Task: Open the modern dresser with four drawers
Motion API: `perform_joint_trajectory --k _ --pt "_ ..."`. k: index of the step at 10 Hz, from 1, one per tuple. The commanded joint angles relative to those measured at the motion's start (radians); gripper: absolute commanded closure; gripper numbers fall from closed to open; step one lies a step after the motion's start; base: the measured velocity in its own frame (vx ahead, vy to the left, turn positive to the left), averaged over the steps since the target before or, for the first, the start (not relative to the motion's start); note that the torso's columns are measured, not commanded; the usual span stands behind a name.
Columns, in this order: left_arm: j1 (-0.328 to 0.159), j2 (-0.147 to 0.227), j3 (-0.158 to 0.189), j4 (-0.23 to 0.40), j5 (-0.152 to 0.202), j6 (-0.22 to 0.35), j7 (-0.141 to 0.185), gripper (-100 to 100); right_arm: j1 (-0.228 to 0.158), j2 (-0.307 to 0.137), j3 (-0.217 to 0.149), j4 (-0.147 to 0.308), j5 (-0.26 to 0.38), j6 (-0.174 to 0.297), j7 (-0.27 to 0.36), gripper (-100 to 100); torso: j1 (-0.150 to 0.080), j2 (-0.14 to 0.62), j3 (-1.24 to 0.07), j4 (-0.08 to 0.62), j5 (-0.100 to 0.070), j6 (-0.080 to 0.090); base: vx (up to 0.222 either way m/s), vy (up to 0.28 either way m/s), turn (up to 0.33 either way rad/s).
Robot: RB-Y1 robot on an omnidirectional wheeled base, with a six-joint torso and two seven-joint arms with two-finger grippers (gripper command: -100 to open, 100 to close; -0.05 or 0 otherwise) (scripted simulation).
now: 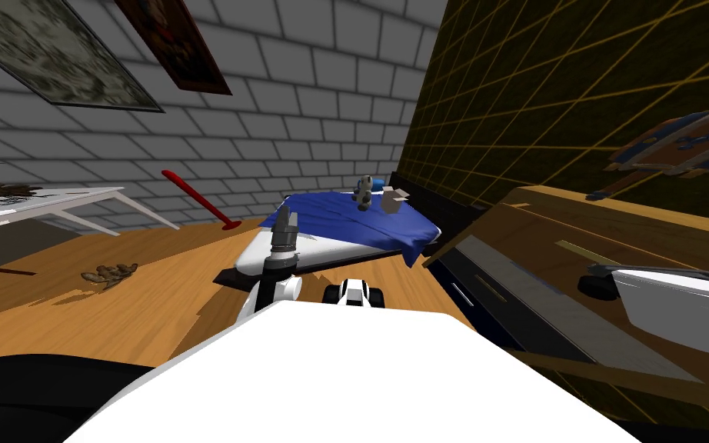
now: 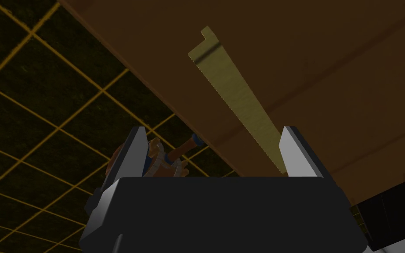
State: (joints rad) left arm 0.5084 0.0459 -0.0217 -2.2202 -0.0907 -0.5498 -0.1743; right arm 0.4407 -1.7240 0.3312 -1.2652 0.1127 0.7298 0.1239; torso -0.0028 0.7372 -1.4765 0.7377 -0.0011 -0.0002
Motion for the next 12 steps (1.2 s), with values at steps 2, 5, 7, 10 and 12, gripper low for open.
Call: perform_joint_trajectory --k 2,5,7,10,12 --pt "0.0 0.0 0.0 0.0 0.0 0.0 0.0 0 0.012 -0.073 -0.007 -0.041 -0.051 -0.005 0.003 -100 0.004 0.001 0.001 0.0 0.001 0.0 0.019 0.0 -0.087" --pt "0.0 0.0 0.0 0.0 0.0 0.0 0.0 0 0.021 -0.132 -0.013 -0.066 -0.091 -0.017 0.005 -100 0.003 0.001 0.001 0.0 0.001 0.0 0.018 0.01 -0.075" --pt "0.0 0.0 0.0 0.0 0.0 0.0 0.0 0 0.019 -0.118 -0.011 -0.054 -0.079 -0.022 0.003 0 0.002 0.001 0.001 0.0 0.001 0.0 0.004 0.002 -0.007" --pt "0.0 0.0 0.0 0.0 0.0 0.0 0.0 0 0.019 -0.118 -0.011 -0.054 -0.079 -0.021 0.003 0 0.003 0.001 0.001 0.0 0.001 0.0 0.0 0.0 0.0" --pt "0.0 0.0 0.0 0.0 0.0 0.0 0.0 0 0.019 -0.118 -0.011 -0.054 -0.079 -0.021 0.003 0 0.003 0.001 0.0 0.0 0.001 0.0 0.0 0.0 0.0"
